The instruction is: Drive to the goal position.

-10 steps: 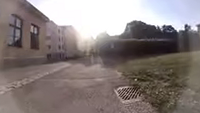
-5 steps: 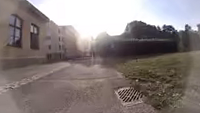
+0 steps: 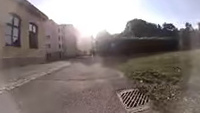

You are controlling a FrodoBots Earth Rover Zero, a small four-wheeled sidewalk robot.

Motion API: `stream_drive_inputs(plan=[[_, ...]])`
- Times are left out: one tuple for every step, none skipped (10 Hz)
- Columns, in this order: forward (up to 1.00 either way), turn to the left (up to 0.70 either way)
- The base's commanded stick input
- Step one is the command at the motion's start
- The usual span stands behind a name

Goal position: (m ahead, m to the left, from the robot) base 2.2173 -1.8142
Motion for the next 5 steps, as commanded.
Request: stream_drive_inputs(plan=[[0.44, 0.03], [0.44, 0.03], [0.44, 0.03], [0.44, 0.03], [0.44, 0.03]])
